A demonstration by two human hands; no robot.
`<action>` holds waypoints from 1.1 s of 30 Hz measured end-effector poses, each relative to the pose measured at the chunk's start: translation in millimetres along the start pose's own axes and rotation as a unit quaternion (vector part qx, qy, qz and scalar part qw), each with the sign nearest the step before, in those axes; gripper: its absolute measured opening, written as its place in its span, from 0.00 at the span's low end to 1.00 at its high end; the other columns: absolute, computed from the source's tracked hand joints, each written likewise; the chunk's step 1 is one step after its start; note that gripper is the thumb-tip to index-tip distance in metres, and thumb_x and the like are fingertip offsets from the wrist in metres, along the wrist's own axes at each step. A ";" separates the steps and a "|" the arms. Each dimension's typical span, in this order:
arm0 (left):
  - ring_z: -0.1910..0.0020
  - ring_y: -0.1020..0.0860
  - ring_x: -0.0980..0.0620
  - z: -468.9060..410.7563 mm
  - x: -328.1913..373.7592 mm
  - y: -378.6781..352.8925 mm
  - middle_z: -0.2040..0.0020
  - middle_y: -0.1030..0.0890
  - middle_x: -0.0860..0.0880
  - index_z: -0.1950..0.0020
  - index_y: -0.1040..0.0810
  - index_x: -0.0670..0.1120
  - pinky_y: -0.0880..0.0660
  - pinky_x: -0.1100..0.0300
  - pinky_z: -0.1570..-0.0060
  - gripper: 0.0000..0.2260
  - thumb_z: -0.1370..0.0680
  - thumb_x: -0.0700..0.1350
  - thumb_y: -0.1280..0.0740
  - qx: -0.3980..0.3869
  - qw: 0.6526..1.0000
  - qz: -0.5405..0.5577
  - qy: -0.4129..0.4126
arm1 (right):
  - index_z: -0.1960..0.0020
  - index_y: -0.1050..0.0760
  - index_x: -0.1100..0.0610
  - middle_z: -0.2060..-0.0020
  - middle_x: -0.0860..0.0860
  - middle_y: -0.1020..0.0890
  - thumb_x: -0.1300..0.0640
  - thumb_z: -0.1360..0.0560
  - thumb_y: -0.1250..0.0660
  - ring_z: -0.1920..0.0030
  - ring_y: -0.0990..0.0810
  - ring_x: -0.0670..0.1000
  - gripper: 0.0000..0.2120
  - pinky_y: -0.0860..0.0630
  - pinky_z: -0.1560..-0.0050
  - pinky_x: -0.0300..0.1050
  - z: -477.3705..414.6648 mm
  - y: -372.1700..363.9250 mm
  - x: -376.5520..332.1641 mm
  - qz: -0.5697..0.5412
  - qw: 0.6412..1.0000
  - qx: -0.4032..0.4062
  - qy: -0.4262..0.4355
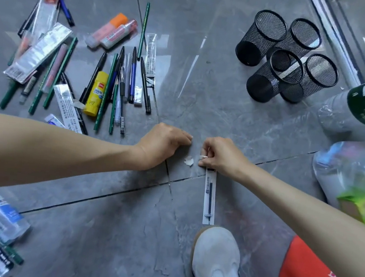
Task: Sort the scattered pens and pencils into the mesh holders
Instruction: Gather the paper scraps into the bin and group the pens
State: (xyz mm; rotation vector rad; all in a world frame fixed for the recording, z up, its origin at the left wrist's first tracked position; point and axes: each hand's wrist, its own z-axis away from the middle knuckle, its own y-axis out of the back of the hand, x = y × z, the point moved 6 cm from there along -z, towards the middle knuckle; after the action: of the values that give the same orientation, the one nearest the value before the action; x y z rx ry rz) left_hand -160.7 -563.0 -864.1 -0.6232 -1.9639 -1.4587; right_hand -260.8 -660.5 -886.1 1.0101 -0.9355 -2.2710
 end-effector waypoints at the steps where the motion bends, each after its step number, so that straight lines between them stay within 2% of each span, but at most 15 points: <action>1: 0.56 0.16 0.48 -2.2 -7.7 5.0 0.56 0.15 0.43 0.58 0.15 0.37 0.23 0.63 0.53 0.06 0.31 0.28 0.28 0.031 0.996 0.044 0.068 | 0.64 0.26 0.54 0.73 0.44 0.27 0.60 0.34 0.25 0.69 0.27 0.45 0.10 0.34 0.69 0.32 -1.4 0.3 -0.2 0.017 1.000 -0.008 -0.004; 3: 0.56 0.18 0.51 -1.2 -28.9 10.3 0.55 0.15 0.43 0.54 0.15 0.38 0.25 0.68 0.53 0.05 0.29 0.32 0.28 0.055 0.964 0.119 0.233 | 0.65 0.26 0.53 0.72 0.44 0.26 0.57 0.34 0.25 0.66 0.26 0.47 0.09 0.30 0.65 0.41 -1.3 2.9 -3.2 0.043 0.999 -0.006 -0.003; 4: 0.59 0.19 0.53 0.2 -37.1 12.9 0.56 0.15 0.43 0.53 0.16 0.38 0.26 0.72 0.56 0.06 0.29 0.33 0.27 0.051 0.946 0.139 0.287 | 0.65 0.26 0.53 0.71 0.45 0.26 0.57 0.34 0.25 0.67 0.26 0.46 0.09 0.30 0.64 0.42 -0.5 3.9 -7.2 0.040 0.999 0.002 0.007; 7: 0.65 0.23 0.57 4.9 -52.2 26.2 0.59 0.17 0.43 0.52 0.17 0.37 0.29 0.74 0.67 0.08 0.30 0.32 0.28 0.031 0.905 0.203 0.373 | 0.65 0.26 0.56 0.73 0.43 0.28 0.61 0.34 0.26 0.71 0.29 0.40 0.08 0.35 0.69 0.35 2.3 -2.3 -24.5 0.009 0.998 0.006 0.057; 9: 0.65 0.22 0.54 10.2 -59.1 35.3 0.59 0.17 0.41 0.50 0.18 0.34 0.25 0.70 0.66 0.09 0.29 0.29 0.29 0.023 0.881 0.242 0.406 | 0.63 0.26 0.57 0.72 0.43 0.28 0.64 0.35 0.27 0.70 0.29 0.41 0.08 0.34 0.69 0.34 2.7 -10.3 -30.8 0.006 0.997 -0.001 0.071; 11: 0.67 0.21 0.53 14.5 -63.6 42.8 0.61 0.18 0.40 0.51 0.18 0.34 0.23 0.67 0.65 0.08 0.29 0.28 0.31 0.014 0.867 0.256 0.427 | 0.56 0.27 0.56 0.71 0.44 0.27 0.64 0.34 0.27 0.68 0.28 0.46 0.12 0.32 0.67 0.38 0.3 -14.4 -29.7 -0.001 0.998 -0.001 0.061; 13: 0.71 0.21 0.56 17.0 -66.6 46.9 0.64 0.18 0.42 0.51 0.18 0.34 0.24 0.70 0.68 0.08 0.29 0.28 0.31 0.006 0.860 0.265 0.436 | 0.52 0.28 0.54 0.71 0.44 0.27 0.64 0.34 0.26 0.66 0.27 0.47 0.15 0.29 0.64 0.43 -3.3 -15.0 -28.0 0.004 0.999 -0.010 0.048; 15: 0.72 0.20 0.59 18.5 -68.5 48.1 0.63 0.18 0.43 0.52 0.18 0.35 0.24 0.71 0.69 0.08 0.29 0.28 0.31 -0.006 0.854 0.267 0.446 | 0.57 0.28 0.53 0.71 0.44 0.27 0.64 0.34 0.26 0.64 0.25 0.48 0.12 0.28 0.62 0.45 -7.4 -14.9 -27.0 0.016 0.999 -0.028 0.040; 19: 0.66 0.20 0.54 21.4 -70.9 50.5 0.60 0.17 0.41 0.53 0.17 0.37 0.24 0.70 0.67 0.07 0.29 0.29 0.30 -0.025 0.850 0.256 0.459 | 0.65 0.28 0.53 0.69 0.47 0.24 0.64 0.32 0.29 0.62 0.23 0.52 0.11 0.25 0.59 0.48 -13.7 -13.9 -33.1 0.060 0.995 -0.066 0.044; 21: 0.66 0.20 0.54 21.3 -69.8 52.6 0.61 0.17 0.42 0.54 0.17 0.38 0.23 0.70 0.67 0.06 0.29 0.30 0.29 -0.032 0.852 0.250 0.458 | 0.63 0.27 0.54 0.67 0.48 0.24 0.63 0.31 0.30 0.61 0.24 0.52 0.08 0.26 0.59 0.46 -15.7 -7.8 -36.2 0.075 0.993 -0.066 0.055; 23: 0.69 0.20 0.55 22.8 -70.4 59.8 0.64 0.17 0.43 0.55 0.17 0.38 0.24 0.69 0.68 0.06 0.29 0.29 0.29 -0.025 0.849 0.254 0.462 | 0.61 0.24 0.56 0.67 0.48 0.24 0.64 0.31 0.31 0.63 0.26 0.49 0.04 0.30 0.64 0.36 -18.9 3.4 -43.2 0.070 0.994 -0.054 0.067; 26: 0.67 0.19 0.53 30.5 -73.9 79.0 0.63 0.17 0.43 0.57 0.17 0.38 0.20 0.64 0.62 0.06 0.29 0.29 0.30 0.004 0.840 0.269 0.470 | 0.63 0.25 0.57 0.70 0.49 0.24 0.65 0.31 0.32 0.70 0.27 0.45 0.05 0.35 0.71 0.28 -31.4 25.3 -65.9 0.032 0.997 -0.022 0.067; 28: 0.66 0.20 0.51 39.8 -75.6 95.9 0.64 0.17 0.43 0.58 0.17 0.38 0.20 0.64 0.61 0.06 0.30 0.28 0.30 0.025 0.837 0.267 0.477 | 0.66 0.27 0.56 0.74 0.49 0.24 0.66 0.31 0.31 0.77 0.26 0.40 0.09 0.34 0.75 0.27 -44.3 36.5 -89.5 -0.030 0.998 -0.014 0.061; 30: 0.66 0.20 0.51 54.8 -77.5 115.4 0.65 0.18 0.44 0.58 0.17 0.38 0.21 0.65 0.65 0.06 0.29 0.28 0.30 0.046 0.831 0.262 0.488 | 0.67 0.28 0.56 0.75 0.50 0.24 0.67 0.31 0.31 0.79 0.26 0.39 0.10 0.31 0.77 0.32 -59.2 41.5 -120.6 -0.070 0.995 -0.015 0.066; 33: 0.66 0.21 0.51 83.5 -79.5 148.6 0.66 0.19 0.43 0.53 0.18 0.34 0.21 0.63 0.60 0.07 0.29 0.27 0.32 0.081 0.822 0.262 0.499 | 0.66 0.28 0.58 0.72 0.56 0.23 0.67 0.31 0.31 0.75 0.24 0.48 0.09 0.29 0.75 0.38 -75.9 37.0 -181.1 -0.097 0.989 -0.040 0.103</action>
State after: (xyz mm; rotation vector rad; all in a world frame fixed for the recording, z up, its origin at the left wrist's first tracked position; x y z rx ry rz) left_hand -19.1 -442.0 -838.0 -0.1902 -0.9515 -0.9290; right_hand -85.6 -596.1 -814.9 1.3210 -0.6799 -2.2834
